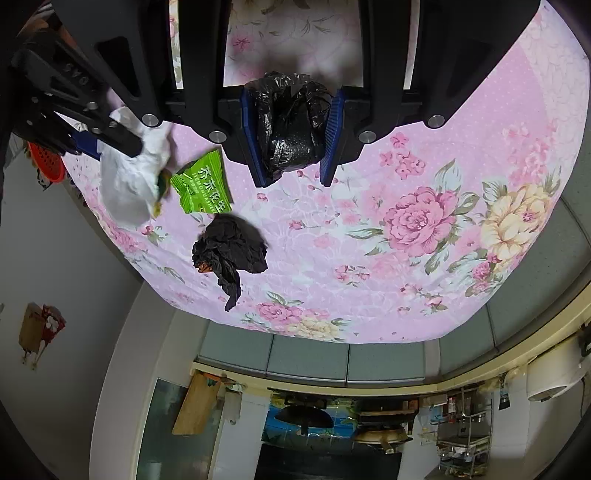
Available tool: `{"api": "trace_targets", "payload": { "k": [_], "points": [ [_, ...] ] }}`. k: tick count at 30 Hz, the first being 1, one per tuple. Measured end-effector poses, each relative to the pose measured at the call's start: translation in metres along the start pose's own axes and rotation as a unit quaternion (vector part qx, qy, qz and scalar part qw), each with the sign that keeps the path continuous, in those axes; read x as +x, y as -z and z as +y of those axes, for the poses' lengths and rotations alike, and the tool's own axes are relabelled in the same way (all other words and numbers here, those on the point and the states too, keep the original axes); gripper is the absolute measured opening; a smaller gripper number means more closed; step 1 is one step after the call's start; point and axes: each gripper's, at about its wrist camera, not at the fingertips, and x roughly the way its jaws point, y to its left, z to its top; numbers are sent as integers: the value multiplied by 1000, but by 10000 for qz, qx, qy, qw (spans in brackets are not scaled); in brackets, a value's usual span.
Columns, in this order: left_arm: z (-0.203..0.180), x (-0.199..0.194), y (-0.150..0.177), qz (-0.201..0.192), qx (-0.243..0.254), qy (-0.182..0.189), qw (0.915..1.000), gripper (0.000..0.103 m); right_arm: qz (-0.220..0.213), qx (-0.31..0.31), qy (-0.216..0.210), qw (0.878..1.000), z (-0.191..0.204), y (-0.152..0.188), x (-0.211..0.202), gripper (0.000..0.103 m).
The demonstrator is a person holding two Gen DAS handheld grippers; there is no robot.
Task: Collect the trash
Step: 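Grasp the white tissue with the right tool while the left tool holds the black bag, then carry both items over the red basket and open both tools to drop them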
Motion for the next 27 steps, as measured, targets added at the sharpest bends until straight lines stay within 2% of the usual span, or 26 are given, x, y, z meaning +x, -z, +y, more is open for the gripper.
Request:
{"api": "trace_targets", "payload": {
  "k": [13, 27],
  "points": [
    [-10, -5, 1, -58, 99, 35, 9999, 29, -318, 389, -19, 9987, -34, 5, -39, 19],
    [-33, -22, 1, -296, 206, 203, 9991, 29, -747, 575, 48, 9955, -61, 5, -75, 18]
  ]
}}
